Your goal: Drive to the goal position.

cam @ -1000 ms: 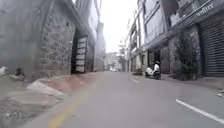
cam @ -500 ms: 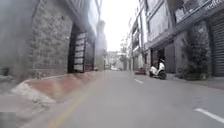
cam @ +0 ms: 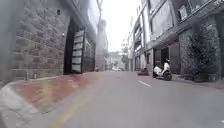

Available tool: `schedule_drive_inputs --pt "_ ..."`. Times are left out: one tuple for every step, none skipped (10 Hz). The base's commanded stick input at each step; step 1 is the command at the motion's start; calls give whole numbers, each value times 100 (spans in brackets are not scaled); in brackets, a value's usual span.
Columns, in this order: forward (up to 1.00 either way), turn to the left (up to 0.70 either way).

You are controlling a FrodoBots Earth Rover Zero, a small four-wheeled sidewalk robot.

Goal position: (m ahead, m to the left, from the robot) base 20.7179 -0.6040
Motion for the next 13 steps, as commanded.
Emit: schedule_drive_inputs --pt "100 6" --pt "100 3" --pt "100 -34" --pt "100 -34" --pt "100 -34" --pt "100 -10" --pt "100 6" --pt "100 6" --pt "100 6" --pt "100 6" --pt "100 6" --pt "100 6" --pt "100 6"
